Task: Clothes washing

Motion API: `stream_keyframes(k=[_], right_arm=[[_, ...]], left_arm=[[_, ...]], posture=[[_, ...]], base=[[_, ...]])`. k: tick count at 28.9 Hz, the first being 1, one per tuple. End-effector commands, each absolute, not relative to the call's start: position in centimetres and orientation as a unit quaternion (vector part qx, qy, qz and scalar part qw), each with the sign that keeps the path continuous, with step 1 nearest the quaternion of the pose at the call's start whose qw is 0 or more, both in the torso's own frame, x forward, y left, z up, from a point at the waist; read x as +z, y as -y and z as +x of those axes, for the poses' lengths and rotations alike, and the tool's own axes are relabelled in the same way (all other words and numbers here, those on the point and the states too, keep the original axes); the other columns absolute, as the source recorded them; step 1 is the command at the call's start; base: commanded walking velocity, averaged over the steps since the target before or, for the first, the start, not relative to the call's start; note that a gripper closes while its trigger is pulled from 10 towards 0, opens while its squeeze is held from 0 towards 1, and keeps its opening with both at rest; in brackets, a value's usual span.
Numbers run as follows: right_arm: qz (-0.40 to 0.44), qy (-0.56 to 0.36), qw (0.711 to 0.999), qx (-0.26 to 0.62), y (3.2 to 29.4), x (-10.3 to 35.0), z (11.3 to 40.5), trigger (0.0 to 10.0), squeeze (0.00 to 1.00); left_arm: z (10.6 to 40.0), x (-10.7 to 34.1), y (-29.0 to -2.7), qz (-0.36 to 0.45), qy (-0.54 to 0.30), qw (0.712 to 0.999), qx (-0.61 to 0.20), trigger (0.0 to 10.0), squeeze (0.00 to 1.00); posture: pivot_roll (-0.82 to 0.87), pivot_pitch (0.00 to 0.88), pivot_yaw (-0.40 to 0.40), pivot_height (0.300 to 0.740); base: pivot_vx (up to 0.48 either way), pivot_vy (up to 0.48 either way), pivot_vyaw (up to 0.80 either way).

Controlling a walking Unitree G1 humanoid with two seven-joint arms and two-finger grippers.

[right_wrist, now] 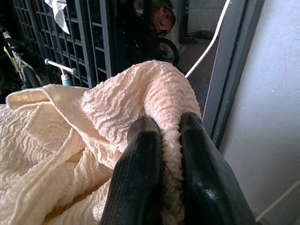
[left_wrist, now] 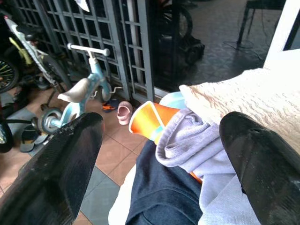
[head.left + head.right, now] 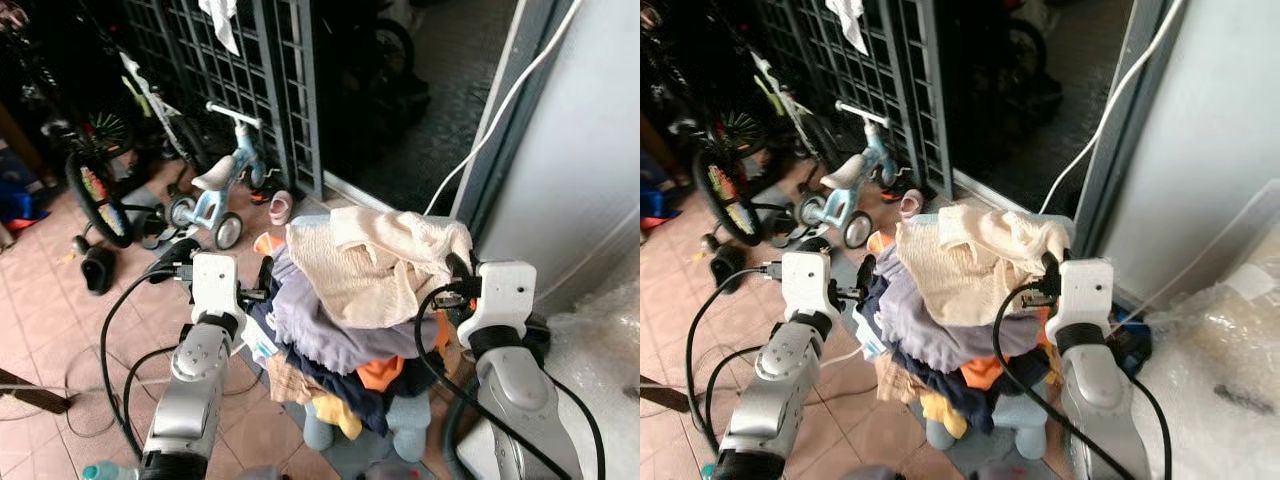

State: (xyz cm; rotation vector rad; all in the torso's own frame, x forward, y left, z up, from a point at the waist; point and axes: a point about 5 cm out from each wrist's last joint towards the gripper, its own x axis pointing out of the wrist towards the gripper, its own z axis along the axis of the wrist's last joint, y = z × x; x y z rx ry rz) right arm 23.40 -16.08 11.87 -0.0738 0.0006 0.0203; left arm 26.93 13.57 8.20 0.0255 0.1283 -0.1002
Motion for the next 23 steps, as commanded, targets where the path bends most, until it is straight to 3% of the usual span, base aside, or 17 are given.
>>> stream_keyframes(k=[1,11,23], right_arm=[[-0.038,0.014,0.999,0.010,16.08,12.65,23.48,10.0,0.00],[-0.034,0.015,0.999,0.014,15.90,12.79,23.67,10.0,0.00],[-0.043,0.017,0.999,0.011,16.02,12.89,23.88,10.0,0.00]], left_arm=[[27.02,8.33,-13.63,0.014,-0.064,0.996,-0.051,10.0,0.00],[27.07,8.26,-13.66,0.011,-0.068,0.996,-0.048,10.0,0.00],[27.16,8.28,-13.65,0.012,-0.067,0.997,-0.046,10.0,0.00]], posture=[[-0.12,0.000,0.063,0.740],[-0.11,0.000,0.059,0.740],[-0.11,0.000,0.055,0.740]], base=[[-0.259,0.000,-0.79],[-0.309,0.000,-0.75],[-0.213,0.000,0.00]])
